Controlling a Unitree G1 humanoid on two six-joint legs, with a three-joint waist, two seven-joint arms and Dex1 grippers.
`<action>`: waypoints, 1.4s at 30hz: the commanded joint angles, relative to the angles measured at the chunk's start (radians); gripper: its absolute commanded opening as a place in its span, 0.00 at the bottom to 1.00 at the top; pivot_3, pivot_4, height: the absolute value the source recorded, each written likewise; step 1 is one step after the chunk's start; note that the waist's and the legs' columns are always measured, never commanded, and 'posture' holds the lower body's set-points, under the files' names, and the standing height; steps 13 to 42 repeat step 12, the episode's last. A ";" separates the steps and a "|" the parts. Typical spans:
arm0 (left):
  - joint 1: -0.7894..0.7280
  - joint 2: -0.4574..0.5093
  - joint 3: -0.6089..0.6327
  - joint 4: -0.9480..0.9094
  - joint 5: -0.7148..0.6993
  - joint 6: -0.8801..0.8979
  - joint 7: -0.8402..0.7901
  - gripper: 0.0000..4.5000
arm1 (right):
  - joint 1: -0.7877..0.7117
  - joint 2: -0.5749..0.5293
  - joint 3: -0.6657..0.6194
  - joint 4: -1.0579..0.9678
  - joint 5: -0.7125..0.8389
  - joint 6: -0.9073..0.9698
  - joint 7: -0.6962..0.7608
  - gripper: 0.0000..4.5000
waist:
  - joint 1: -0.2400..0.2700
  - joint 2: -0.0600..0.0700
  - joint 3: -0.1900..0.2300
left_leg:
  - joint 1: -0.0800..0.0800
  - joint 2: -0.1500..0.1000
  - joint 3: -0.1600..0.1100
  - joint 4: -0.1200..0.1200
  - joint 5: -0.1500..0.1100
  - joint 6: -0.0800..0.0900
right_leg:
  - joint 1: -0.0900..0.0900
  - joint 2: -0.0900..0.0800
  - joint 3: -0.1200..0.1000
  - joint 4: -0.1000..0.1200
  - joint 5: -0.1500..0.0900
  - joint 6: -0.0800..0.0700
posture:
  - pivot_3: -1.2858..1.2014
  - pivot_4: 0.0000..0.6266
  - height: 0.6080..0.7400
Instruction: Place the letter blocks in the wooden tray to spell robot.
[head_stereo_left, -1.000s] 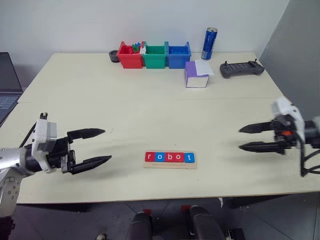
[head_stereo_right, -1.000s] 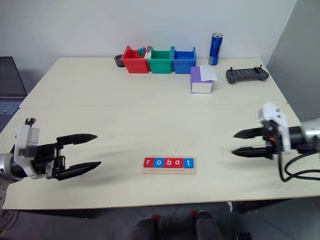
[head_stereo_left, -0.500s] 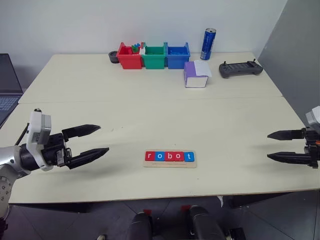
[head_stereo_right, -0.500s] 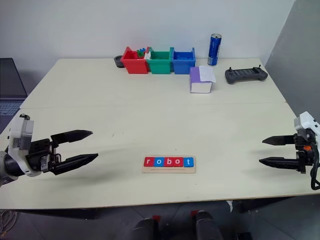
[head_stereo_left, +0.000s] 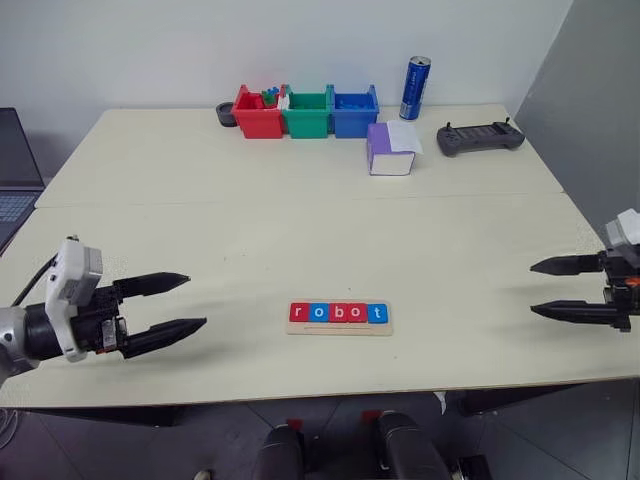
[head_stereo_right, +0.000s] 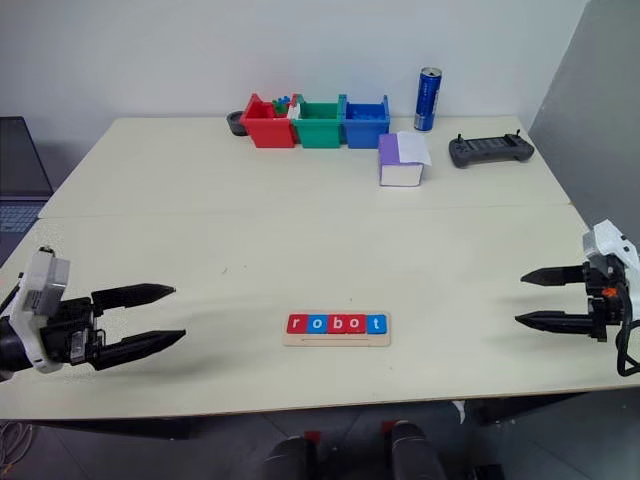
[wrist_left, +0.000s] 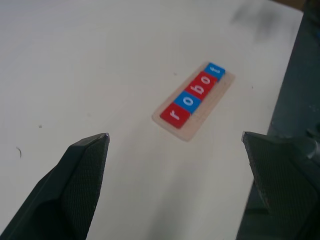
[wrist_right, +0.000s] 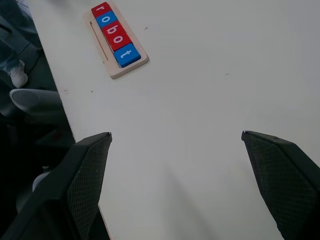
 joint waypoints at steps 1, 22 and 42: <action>0.018 0.020 0.034 -0.016 0.030 -0.033 -0.035 1.00 | -0.009 -0.018 0.017 -0.056 0.018 -0.004 0.046 0.98 | 0.000 0.000 0.000 | 0.000 0.000 0.000 0.000 0.000 0.000 | 0.000 0.000 0.000 0.000 0.000 0.000 | 0.52 0.24 1.00; 0.015 0.014 0.009 -0.018 0.072 -0.050 -0.057 1.00 | -0.044 -0.014 0.058 -0.067 0.018 0.001 0.022 0.98 | 0.001 0.000 0.000 | 0.000 0.000 0.000 0.000 0.000 0.000 | 0.000 0.000 0.000 0.000 0.000 0.000 | 0.52 0.24 1.00; 0.015 0.014 0.009 -0.018 0.072 -0.050 -0.057 1.00 | -0.044 -0.014 0.058 -0.067 0.018 0.001 0.022 0.98 | 0.001 0.000 0.000 | 0.000 0.000 0.000 0.000 0.000 0.000 | 0.000 0.000 0.000 0.000 0.000 0.000 | 0.52 0.24 1.00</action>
